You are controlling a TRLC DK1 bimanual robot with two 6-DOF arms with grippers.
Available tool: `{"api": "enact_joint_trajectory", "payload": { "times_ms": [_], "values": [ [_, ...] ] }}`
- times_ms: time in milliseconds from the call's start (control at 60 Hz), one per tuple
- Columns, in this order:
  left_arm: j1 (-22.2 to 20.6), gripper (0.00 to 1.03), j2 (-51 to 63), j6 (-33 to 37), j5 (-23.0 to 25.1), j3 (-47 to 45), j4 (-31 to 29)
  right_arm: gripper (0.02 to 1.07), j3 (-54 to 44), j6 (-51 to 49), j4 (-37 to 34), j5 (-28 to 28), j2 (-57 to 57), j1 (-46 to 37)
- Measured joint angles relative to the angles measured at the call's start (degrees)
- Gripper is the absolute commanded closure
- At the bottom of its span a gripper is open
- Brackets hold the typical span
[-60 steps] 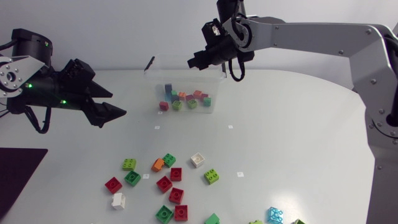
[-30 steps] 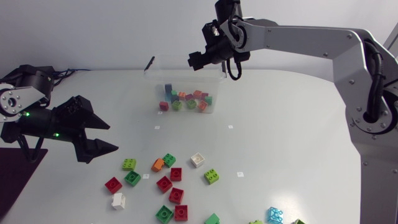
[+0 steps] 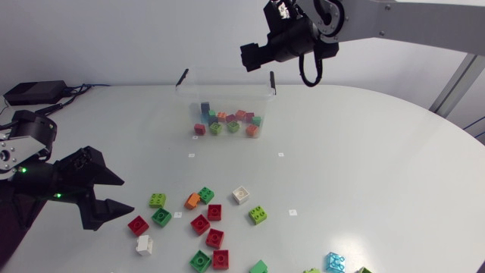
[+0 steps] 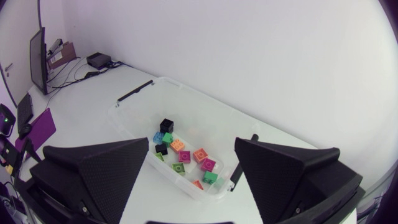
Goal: Place the duplo bricks in the container
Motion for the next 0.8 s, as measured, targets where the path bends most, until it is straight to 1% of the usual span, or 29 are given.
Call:
{"api": "enact_joint_trajectory", "payload": {
  "times_ms": [217,250,333,483,533,600,650,717,800],
  "values": [
    [-0.28,0.06,-0.07,0.07,-4.28,-3.06,0.07,0.07,-8.13,0.02,-0.11,0.63,-5.66,-0.09],
    [-1.01,0.06,-0.07,-0.15,-5.53,-3.32,0.20,0.07,-9.55,0.02,-0.13,0.66,-6.80,-0.09],
    [-2.86,0.06,-0.07,-1.07,-6.88,-3.78,0.20,0.07,-12.07,0.02,-0.13,1.05,-9.01,-0.09],
    [-6.95,0.08,1.01,-4.68,-10.51,-3.98,1.64,0.07,-17.11,0.02,-0.15,1.49,-13.59,-0.09],
    [-7.96,0.10,2.34,-5.81,-11.23,-3.98,2.03,0.07,-18.75,0.02,-0.52,1.51,-14.84,-0.09],
    [-9.01,0.11,4.24,-6.91,-11.87,-3.98,2.19,0.07,-20.98,0.02,-0.98,1.51,-16.37,-0.09],
    [-10.14,0.15,6.08,-8.11,-13.03,-3.98,2.25,0.07,-22.91,0.00,-1.64,1.53,-17.66,-0.17],
    [-11.43,0.18,7.96,-9.38,-13.16,-3.98,2.36,0.07,-24.94,-0.02,-2.01,1.53,-19.04,-0.44],
    [-12.76,0.25,9.40,-10.80,-13.75,-3.98,2.40,0.07,-27.36,-0.24,-3.28,1.68,-20.96,-1.03]
  ]
}}
